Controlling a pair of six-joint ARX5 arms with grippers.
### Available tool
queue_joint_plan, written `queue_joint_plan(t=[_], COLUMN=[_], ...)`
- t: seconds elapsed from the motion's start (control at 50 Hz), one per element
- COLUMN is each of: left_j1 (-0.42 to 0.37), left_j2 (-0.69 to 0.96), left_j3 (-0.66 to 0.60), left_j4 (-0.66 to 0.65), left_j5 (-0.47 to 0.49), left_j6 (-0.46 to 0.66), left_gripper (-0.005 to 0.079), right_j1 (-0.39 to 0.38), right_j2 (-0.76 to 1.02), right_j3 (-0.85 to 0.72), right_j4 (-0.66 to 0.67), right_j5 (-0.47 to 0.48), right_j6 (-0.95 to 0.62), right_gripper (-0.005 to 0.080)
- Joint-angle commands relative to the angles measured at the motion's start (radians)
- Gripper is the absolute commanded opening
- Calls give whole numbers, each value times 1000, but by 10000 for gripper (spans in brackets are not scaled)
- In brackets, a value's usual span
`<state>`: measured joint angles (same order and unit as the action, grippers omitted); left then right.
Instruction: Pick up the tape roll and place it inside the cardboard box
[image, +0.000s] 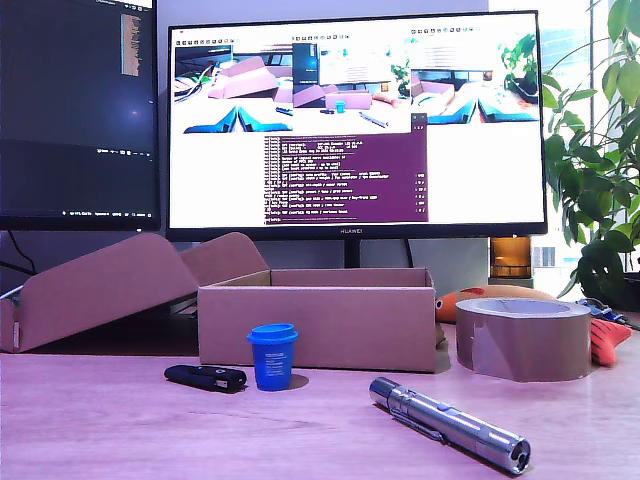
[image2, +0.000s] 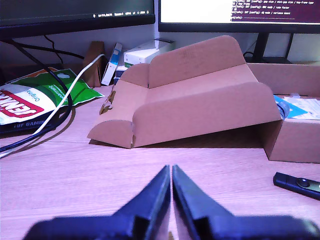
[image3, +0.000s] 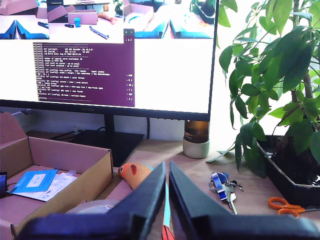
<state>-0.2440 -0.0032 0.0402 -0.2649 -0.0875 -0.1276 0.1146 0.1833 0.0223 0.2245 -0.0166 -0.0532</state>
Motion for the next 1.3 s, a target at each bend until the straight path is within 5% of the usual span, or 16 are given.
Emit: queue_joint_plan(t=[0.0,0.38,0.58,0.84,1.28], left_j1=[2,2,2,-37,-203], left_j2=[-10,-10,-10,-10,-10], left_j3=[-23,-23,-23,-23,-23], left_j4=[108,108,109,112,131], left_j5=[114,114,173,500,557], left_j6=[-30,-29,-41,-29,-10], left_gripper=[-19,-19,-19,-19,-19], right_j1=[1,2,16,73,186], right_j2=[-11,-12,-6,91,727], right_j3=[-3,-3,57,274,755], right_j4=[-294,-254,-263,-455,-886], right_j5=[-3,-4,-106,-112,-195], right_j6=[4,8,241,255,52], right_gripper=[-10,-10,0,0,-1])
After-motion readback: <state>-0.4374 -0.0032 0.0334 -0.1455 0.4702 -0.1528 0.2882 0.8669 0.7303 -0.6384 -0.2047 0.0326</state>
